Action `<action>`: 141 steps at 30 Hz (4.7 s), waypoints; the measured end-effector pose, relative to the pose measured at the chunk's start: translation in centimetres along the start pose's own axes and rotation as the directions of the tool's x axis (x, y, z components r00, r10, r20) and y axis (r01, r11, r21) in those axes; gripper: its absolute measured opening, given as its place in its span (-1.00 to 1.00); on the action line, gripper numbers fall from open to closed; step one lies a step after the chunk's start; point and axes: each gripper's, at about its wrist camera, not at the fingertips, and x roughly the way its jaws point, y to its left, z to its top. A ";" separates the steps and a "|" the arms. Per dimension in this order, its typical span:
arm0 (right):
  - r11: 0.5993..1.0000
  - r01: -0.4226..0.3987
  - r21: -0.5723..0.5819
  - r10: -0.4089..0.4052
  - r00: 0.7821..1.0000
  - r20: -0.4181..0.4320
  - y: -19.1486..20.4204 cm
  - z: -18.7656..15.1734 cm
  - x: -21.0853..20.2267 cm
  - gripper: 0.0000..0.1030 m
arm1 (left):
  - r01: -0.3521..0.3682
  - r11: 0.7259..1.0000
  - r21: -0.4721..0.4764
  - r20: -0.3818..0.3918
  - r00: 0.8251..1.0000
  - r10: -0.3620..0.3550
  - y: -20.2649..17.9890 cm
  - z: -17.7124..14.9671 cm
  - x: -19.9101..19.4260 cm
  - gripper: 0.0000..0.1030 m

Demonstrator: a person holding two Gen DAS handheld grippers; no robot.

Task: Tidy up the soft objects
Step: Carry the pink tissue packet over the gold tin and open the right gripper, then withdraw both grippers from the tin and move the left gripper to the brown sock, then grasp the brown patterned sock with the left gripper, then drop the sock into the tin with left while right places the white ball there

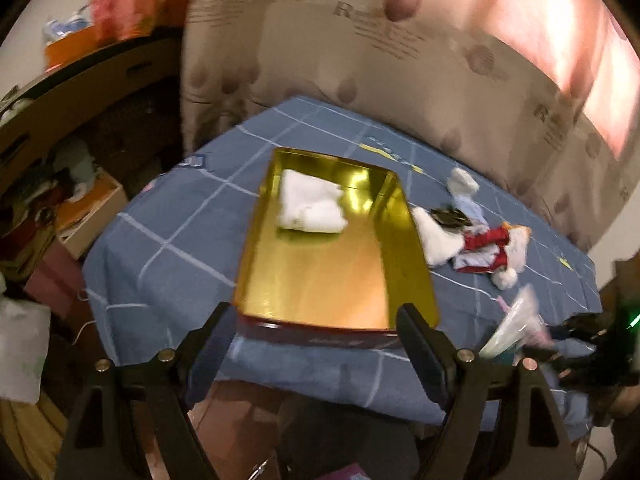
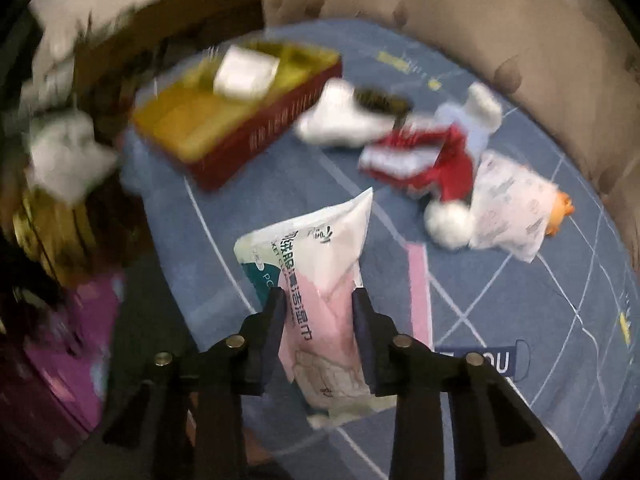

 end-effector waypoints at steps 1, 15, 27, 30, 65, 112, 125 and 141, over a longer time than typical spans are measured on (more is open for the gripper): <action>0.999 -0.028 0.046 0.027 0.999 0.035 -0.3 0.8 -0.9 -0.41 | -0.016 1.000 -0.002 0.003 1.000 0.016 0.3 -0.1 0.1 0.63; 0.927 -0.233 0.293 0.186 0.966 0.181 4.6 19.4 7.1 -0.41 | -0.192 0.981 0.015 0.075 0.979 0.191 2.4 -0.5 0.7 0.63; 0.849 -0.244 0.470 0.136 0.958 0.252 2.0 19.2 9.6 0.06 | -0.219 0.972 0.089 0.039 0.975 0.217 1.5 -0.8 2.2 0.63; 0.852 -0.282 0.441 0.101 0.915 0.390 1.2 16.3 4.9 0.39 | -0.224 0.968 0.112 0.037 0.975 0.221 0.9 -1.1 2.3 0.63; 0.713 0.355 0.605 -0.528 0.839 0.130 -13.3 -12.5 -1.5 0.95 | 0.124 0.811 0.572 -0.110 0.991 -0.075 -18.9 -0.1 6.6 0.63; 0.773 0.211 0.599 -0.356 0.925 0.133 -14.4 -12.4 0.3 0.96 | 0.384 0.678 0.626 -0.416 0.901 -0.127 -20.6 8.7 18.0 -0.53; 0.766 0.228 0.601 -0.365 0.924 0.115 -14.4 -12.3 0.5 0.96 | 0.370 0.848 0.379 -0.301 0.916 -0.265 -19.4 1.4 9.7 -0.60; 0.867 -0.018 0.497 -0.147 0.945 0.291 -8.8 -6.2 0.7 0.81 | 0.356 0.905 0.233 -0.220 0.926 -0.308 -15.6 -3.2 6.1 -0.55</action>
